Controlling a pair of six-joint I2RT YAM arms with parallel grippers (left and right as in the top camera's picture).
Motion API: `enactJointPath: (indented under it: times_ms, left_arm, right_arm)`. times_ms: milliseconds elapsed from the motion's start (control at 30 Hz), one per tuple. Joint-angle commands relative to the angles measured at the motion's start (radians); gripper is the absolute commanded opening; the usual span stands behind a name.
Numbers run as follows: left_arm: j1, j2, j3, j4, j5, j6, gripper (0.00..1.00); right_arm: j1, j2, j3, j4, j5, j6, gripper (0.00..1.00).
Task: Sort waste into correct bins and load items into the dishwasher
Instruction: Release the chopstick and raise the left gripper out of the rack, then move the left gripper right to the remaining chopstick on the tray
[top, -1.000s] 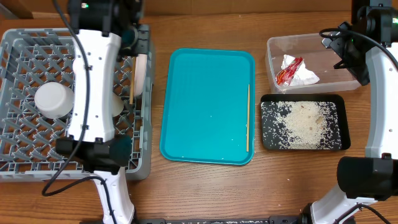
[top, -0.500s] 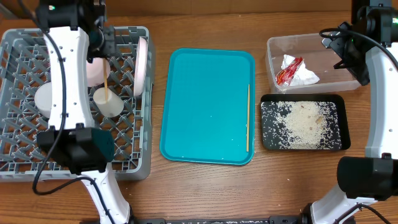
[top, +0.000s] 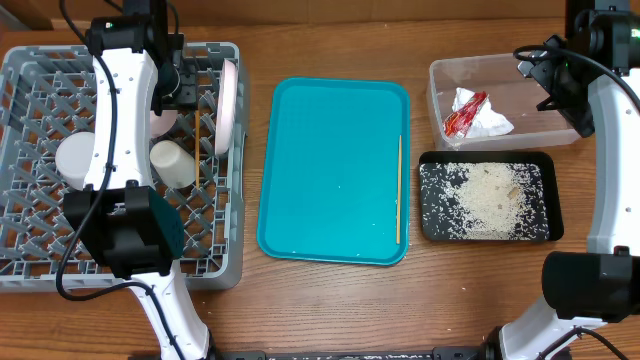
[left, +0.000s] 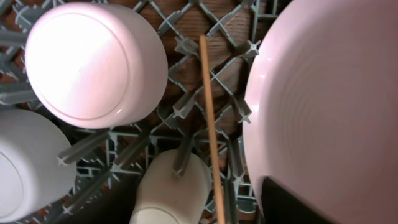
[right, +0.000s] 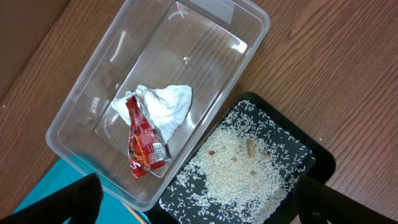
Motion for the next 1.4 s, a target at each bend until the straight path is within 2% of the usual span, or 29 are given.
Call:
enactJointPath:
  times_ms: [0, 133, 267, 400, 600, 667, 700, 767, 867, 1000, 1167, 1233, 1367]
  left_arm:
    - [0.005, 0.0, -0.005, 0.001, -0.002, -0.012, 0.73]
    - [0.005, -0.002, 0.015, -0.013, 0.002, -0.063, 0.71]
    - [0.005, -0.003, 0.098, -0.077, 0.086, -0.066, 0.69]
    - [0.005, -0.011, 0.251, -0.185, 0.262, -0.065, 0.62]
    - [-0.037, -0.015, 0.37, -0.3, 0.602, 0.041, 0.51]
    - [-0.084, -0.015, 0.371, -0.321, 0.639, 0.052, 0.36]
    - [-0.111, -0.014, 0.368, -0.322, 0.636, 0.053, 0.29]
    - [-0.179, -0.014, 0.364, -0.322, 0.62, 0.052, 0.28]
    - [-0.298, -0.014, 0.364, -0.319, 0.571, 0.029, 0.39]
    - [-0.47, -0.013, 0.344, -0.28, 0.404, -0.165, 0.44]
    - [-0.634, -0.013, 0.239, -0.238, 0.169, -0.394, 0.44]
    - [-0.686, -0.013, 0.169, -0.211, 0.126, -0.481, 0.43]
    - [-0.752, -0.013, 0.027, -0.121, 0.117, -0.575, 0.44]
  right_arm:
    - [0.003, -0.006, 0.002, 0.003, 0.01, -0.003, 1.0]
    - [0.003, -0.006, 0.002, 0.003, 0.01, -0.003, 1.0]
    - [0.004, -0.006, 0.002, 0.003, 0.01, -0.003, 1.0]
    - [0.003, -0.006, 0.002, 0.003, 0.01, -0.003, 1.0]
    - [0.004, -0.006, 0.002, 0.003, 0.01, -0.003, 1.0]
    - [0.003, -0.006, 0.002, 0.003, 0.01, -0.003, 1.0]
    - [0.003, -0.006, 0.002, 0.003, 0.01, -0.003, 1.0]
    - [0.003, -0.006, 0.002, 0.003, 0.01, -0.003, 1.0]
    - [0.003, -0.006, 0.002, 0.003, 0.01, -0.003, 1.0]
    - [0.003, -0.006, 0.002, 0.003, 0.01, -0.003, 1.0]
    - [0.003, -0.006, 0.002, 0.003, 0.01, -0.003, 1.0]
    - [0.004, -0.006, 0.002, 0.003, 0.01, -0.003, 1.0]
    - [0.003, -0.006, 0.002, 0.003, 0.01, -0.003, 1.0]
